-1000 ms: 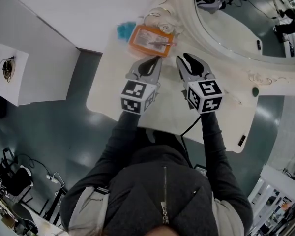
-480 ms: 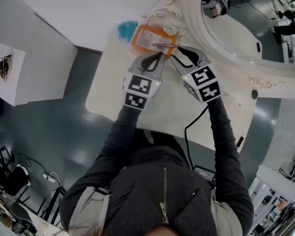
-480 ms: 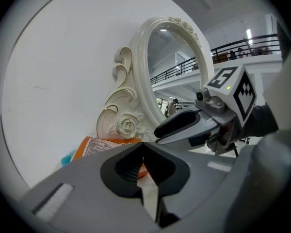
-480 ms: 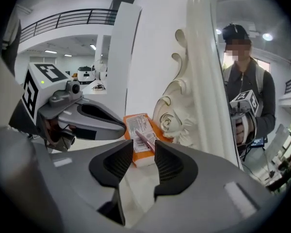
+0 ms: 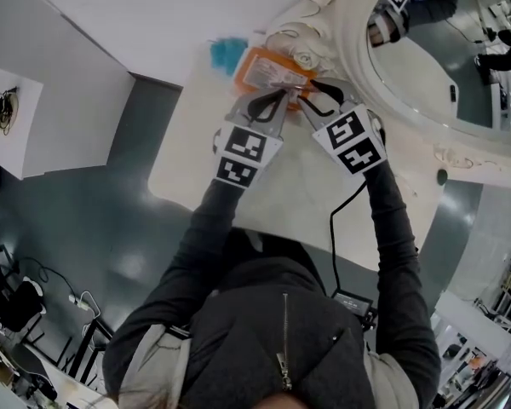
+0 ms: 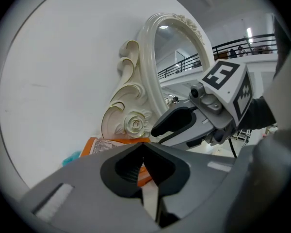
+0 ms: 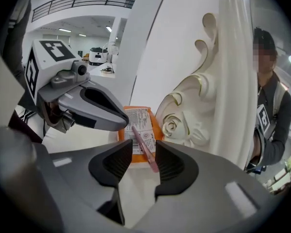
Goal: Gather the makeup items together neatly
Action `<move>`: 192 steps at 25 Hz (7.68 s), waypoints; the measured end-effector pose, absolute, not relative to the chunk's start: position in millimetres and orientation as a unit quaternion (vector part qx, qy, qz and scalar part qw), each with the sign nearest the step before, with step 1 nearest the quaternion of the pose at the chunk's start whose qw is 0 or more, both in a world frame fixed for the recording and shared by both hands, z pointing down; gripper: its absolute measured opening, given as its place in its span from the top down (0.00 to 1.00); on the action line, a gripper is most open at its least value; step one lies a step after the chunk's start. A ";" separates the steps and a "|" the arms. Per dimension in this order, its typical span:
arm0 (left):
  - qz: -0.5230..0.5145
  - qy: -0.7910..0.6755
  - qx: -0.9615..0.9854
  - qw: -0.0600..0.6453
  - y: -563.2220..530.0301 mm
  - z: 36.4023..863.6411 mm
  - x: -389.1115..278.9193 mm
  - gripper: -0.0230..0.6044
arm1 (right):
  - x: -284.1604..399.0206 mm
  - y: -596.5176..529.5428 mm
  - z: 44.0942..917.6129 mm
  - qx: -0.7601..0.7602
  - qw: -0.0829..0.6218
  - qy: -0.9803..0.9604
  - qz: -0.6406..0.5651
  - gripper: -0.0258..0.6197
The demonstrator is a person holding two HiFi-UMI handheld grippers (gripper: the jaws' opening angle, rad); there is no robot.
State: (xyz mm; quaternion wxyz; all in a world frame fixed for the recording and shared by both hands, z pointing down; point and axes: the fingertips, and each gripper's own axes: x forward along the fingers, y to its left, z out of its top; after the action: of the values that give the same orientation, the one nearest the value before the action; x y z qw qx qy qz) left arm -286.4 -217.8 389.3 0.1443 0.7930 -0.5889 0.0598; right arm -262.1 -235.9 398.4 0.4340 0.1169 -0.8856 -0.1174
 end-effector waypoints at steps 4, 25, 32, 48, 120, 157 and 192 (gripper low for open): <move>0.059 -0.590 0.792 0.149 -221.3 392.2 -291.1 0.95 | -266.3 -241.6 407.2 0.096 0.463 -0.871 -0.134 0.72; 0.056 -0.594 0.785 0.171 -219.8 405.1 -305.5 0.95 | -273.7 -241.8 437.9 0.047 0.539 -0.834 -0.106 0.77; 0.051 -0.591 0.785 0.176 -217.8 407.2 -306.7 0.95 | -274.0 -235.3 440.6 0.032 0.552 -0.826 -0.107 0.85; 0.059 -0.583 0.794 0.165 -205.3 399.8 -306.4 0.95 | -272.0 -225.7 433.4 0.055 0.550 -0.825 -0.121 0.88; 0.144 -0.484 0.824 0.258 -151.0 494.8 -99.5 0.95 | -39.0 -164.2 544.2 0.006 0.558 -0.826 -0.079 0.88; 0.149 -0.490 0.816 0.269 -150.5 502.7 -100.0 0.95 | -36.1 -176.9 558.7 -0.004 0.567 -0.821 -0.062 0.87; 0.118 -0.443 0.865 0.204 -149.0 447.6 -43.7 0.95 | 4.1 -168.1 438.3 0.366 0.155 -0.891 0.219 0.96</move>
State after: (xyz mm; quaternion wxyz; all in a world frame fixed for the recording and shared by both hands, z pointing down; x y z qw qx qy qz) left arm -43.7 -149.0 447.6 0.2038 0.8652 -0.4425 0.1184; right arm 4.1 -168.1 438.3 0.1552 0.3664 -0.8910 0.2187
